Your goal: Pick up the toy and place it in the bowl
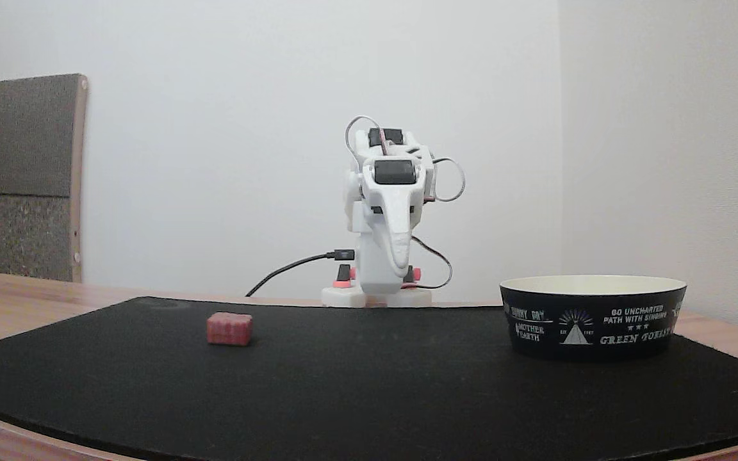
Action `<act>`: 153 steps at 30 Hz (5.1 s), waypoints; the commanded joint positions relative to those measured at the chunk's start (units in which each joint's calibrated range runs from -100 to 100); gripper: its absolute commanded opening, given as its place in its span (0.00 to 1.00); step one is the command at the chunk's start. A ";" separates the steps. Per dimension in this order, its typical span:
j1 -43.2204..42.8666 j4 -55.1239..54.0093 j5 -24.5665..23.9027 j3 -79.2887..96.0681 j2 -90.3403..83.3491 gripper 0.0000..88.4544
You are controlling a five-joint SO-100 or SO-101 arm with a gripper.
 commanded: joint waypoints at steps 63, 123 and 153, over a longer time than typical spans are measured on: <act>7.50 -0.39 1.08 -23.20 30.51 0.46; 30.25 8.92 19.67 -92.42 116.63 0.45; -4.80 -13.86 13.56 -52.76 67.86 0.10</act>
